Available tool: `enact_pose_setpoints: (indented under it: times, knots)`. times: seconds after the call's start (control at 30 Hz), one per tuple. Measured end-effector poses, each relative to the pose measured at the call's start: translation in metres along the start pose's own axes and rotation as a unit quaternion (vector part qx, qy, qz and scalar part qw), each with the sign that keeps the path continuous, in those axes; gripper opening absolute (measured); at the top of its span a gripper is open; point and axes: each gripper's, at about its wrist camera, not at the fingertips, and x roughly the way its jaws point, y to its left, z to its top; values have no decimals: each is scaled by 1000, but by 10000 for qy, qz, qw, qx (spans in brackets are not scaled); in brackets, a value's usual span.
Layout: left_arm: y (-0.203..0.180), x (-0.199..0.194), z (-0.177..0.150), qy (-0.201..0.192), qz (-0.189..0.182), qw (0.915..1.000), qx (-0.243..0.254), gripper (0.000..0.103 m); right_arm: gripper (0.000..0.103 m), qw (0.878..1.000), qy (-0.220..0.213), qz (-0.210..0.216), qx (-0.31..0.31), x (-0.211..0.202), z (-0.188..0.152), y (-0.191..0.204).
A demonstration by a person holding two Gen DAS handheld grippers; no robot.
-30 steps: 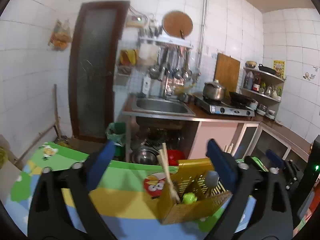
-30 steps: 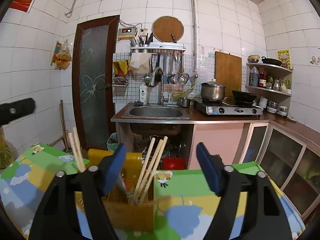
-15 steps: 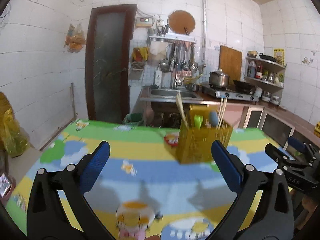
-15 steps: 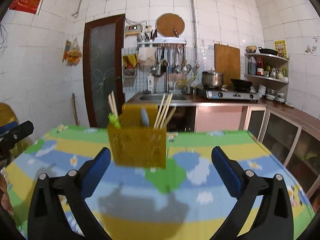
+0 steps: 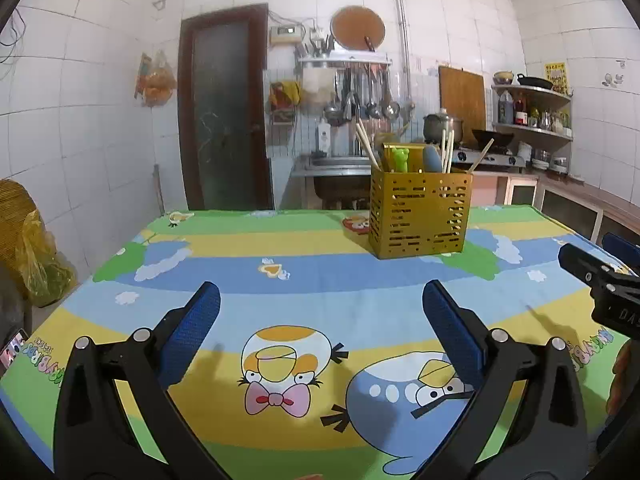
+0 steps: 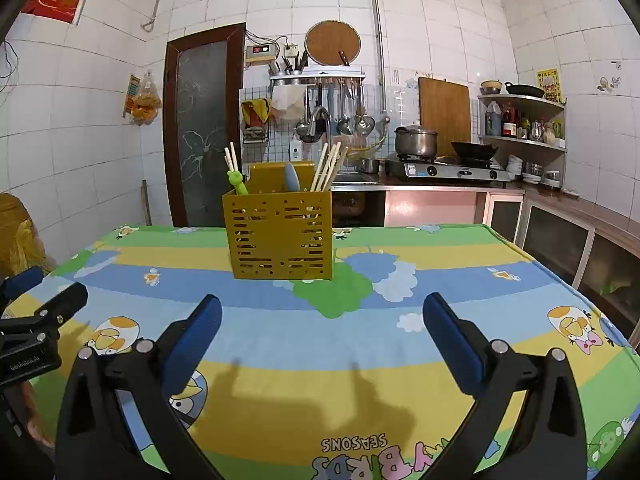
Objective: Organize utensils
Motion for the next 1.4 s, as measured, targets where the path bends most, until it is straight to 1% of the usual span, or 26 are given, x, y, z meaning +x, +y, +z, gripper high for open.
enact_pose_setpoints:
  times: [0.07, 0.27, 0.5, 0.9, 1.4]
  knots:
    - [2, 1, -1, -39, 44, 10000, -39, 98, 98, 10000, 10, 6, -19, 0, -3, 1]
    - [7, 1, -2, -42, -9, 9998, -208, 98, 98, 9999, -106, 26, -22, -1, -4, 0]
    - [2, -4, -3, -172, 23, 9998, -91, 98, 98, 9998, -111, -37, 135, -1, -6, -6]
    - [-1, -10, -3, -319, 2, 9995, -40, 98, 98, 9998, -164, -70, 37, -6, -9, -2]
    - [-4, -11, -6, -373, -4, 9993, -34, 98, 98, 9998, -153, -81, -27, -6, -8, 1]
